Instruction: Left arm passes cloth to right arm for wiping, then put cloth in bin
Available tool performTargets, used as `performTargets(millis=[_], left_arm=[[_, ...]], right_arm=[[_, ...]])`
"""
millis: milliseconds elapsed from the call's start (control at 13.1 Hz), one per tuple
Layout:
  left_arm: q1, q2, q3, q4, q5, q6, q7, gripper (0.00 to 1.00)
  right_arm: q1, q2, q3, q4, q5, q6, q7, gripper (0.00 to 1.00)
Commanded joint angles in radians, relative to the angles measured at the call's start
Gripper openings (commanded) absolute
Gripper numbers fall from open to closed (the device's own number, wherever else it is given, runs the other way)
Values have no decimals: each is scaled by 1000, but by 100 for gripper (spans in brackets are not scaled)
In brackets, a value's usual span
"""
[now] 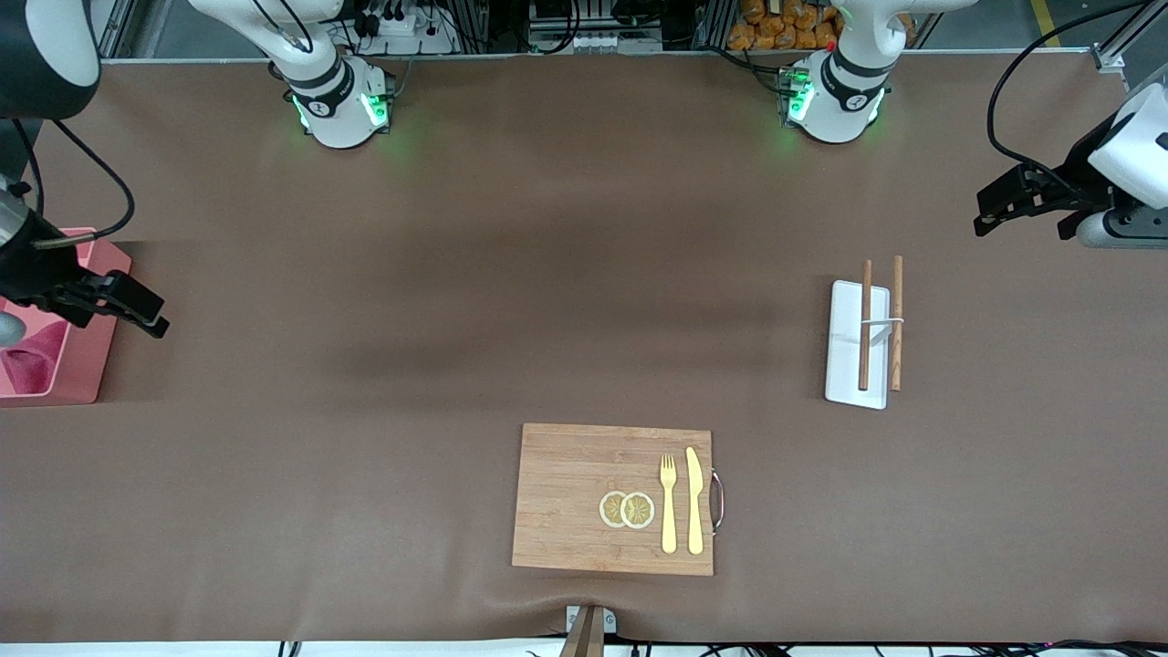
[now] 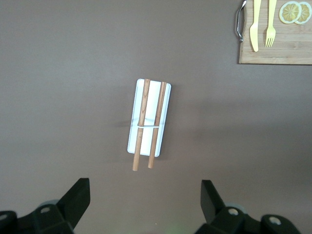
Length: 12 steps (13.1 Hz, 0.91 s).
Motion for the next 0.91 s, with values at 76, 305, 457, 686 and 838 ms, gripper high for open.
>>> performTargets(millis=[76,305,457,686,838], left_arm=[[-2,5,-3,18,-4,-12,0,100],[2,5,-3,18,-4,-12,8,100],[2,3,-3,15,-4,-13,6,100],[2,5,-3,15,-4,-13,6,100],[2,3,-3,14,-4,-13,3,100]], right_arm=[[9,-60,-3,-57,-8,-2,25,100],[11,-67,-3,-64,-8,-9,25,100],[11,-66,-3,-60,-8,-3,25,100],[11,-64,-3,-63,-8,-3,25,100],[11,-64,-3,-61,-8,-3,25,100]])
